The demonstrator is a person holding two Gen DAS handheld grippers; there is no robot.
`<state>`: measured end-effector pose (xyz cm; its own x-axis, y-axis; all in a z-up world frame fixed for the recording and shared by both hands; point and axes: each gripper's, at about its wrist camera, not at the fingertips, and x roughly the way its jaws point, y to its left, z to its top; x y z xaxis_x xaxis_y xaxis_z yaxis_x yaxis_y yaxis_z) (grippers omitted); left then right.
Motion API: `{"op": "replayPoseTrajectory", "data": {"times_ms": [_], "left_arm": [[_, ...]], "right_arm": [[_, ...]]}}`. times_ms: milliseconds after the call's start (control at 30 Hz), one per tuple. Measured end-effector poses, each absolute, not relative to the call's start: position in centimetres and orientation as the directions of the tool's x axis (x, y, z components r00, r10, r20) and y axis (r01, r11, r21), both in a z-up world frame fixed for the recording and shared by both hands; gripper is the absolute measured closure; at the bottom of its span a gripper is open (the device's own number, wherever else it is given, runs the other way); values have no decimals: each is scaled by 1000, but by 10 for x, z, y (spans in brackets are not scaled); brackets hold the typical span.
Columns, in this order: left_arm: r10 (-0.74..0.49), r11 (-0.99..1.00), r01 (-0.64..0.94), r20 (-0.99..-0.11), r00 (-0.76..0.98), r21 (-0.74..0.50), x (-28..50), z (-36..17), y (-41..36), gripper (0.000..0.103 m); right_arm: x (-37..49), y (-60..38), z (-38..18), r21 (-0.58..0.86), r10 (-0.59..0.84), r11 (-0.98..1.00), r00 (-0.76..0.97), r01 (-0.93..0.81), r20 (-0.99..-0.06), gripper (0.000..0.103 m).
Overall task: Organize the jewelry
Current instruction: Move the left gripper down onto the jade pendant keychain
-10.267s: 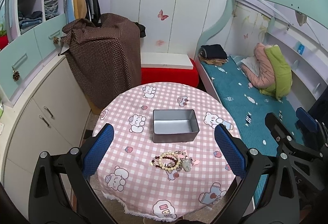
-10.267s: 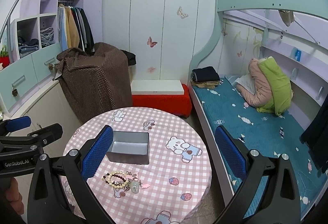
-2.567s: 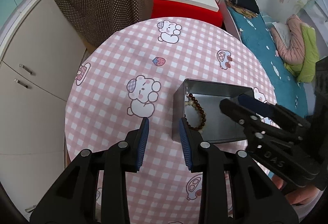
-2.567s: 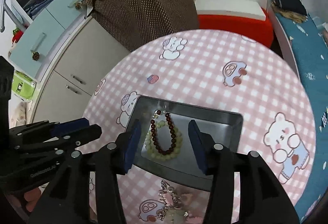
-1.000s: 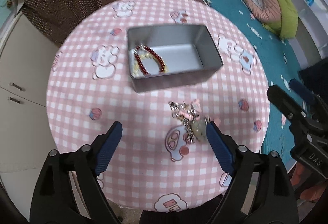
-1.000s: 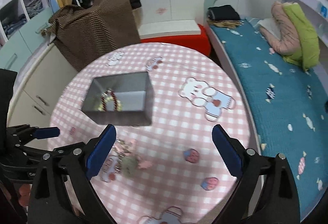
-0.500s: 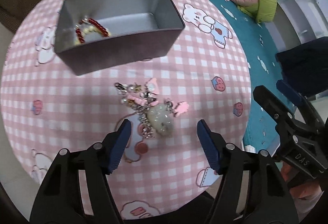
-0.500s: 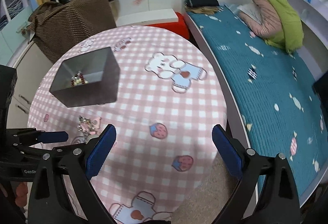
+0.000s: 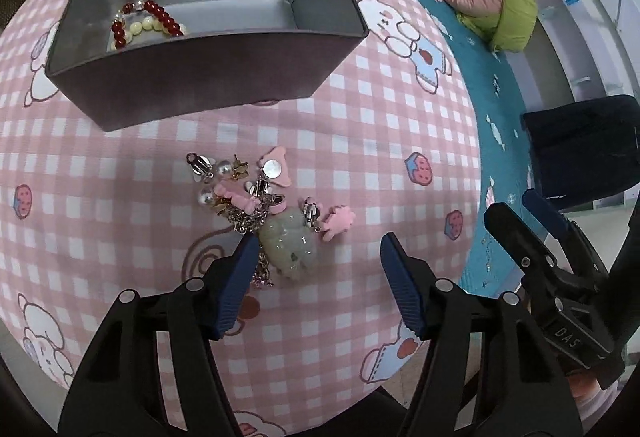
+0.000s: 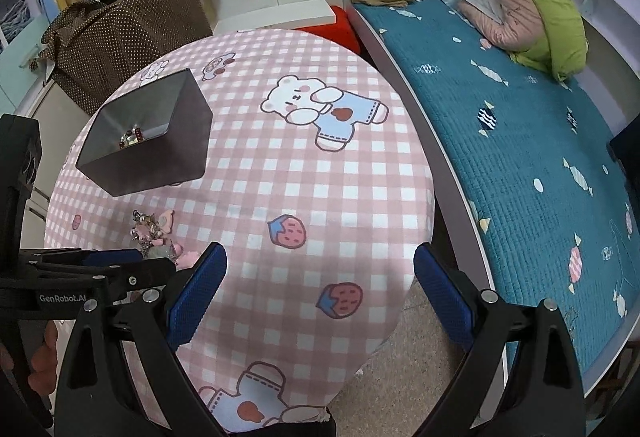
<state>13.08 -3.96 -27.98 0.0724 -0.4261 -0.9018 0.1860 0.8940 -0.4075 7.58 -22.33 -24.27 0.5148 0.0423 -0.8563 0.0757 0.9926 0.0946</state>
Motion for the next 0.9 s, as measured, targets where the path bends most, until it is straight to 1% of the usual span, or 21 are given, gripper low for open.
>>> {"op": "replayPoseTrajectory", "data": {"times_ms": [100, 200, 233, 300, 400, 500, 567, 600, 633, 733, 900], "left_arm": [[-420, 897, 190, -904, 79, -400, 132, -282, -42, 41], [-388, 909, 198, -918, 81, -367, 134, -283, -44, 44], [-370, 915, 201, -926, 80, -349, 134, -285, -46, 48], [-320, 927, 233, -944, 82, -294, 135, -288, -55, 53], [-272, 930, 281, -958, 87, -238, 133, -289, -66, 52], [-185, 922, 364, -976, 112, -133, 127, -290, -83, 54], [-132, 912, 405, -981, 142, -64, 122, -291, -91, 61], [-100, 903, 428, -981, 163, -21, 120, -292, -95, 68], [-97, 899, 439, -980, 171, -12, 118, -292, -97, 73], [-113, 904, 426, -980, 164, -33, 119, -292, -97, 76], [-183, 921, 369, -974, 136, -122, 125, -286, -75, 76]], "right_arm": [[77, -222, -244, 98, 48, 993, 509, 72, -859, 12], [77, -222, -245, 95, 49, 993, 504, 67, -862, 12], [77, -222, -246, 96, 50, 993, 502, 66, -863, 12], [78, -223, -246, 95, 49, 993, 500, 68, -864, 12], [80, -224, -246, 97, 49, 993, 499, 70, -865, 12], [81, -225, -247, 95, 48, 993, 497, 70, -867, 12], [81, -225, -247, 97, 50, 993, 496, 69, -867, 12], [81, -225, -248, 99, 52, 993, 495, 69, -867, 12], [82, -225, -248, 101, 55, 992, 494, 68, -868, 12], [83, -222, -249, 104, 61, 993, 493, 61, -868, 12], [85, -215, -248, 102, 75, 994, 499, 28, -864, 12]]}}
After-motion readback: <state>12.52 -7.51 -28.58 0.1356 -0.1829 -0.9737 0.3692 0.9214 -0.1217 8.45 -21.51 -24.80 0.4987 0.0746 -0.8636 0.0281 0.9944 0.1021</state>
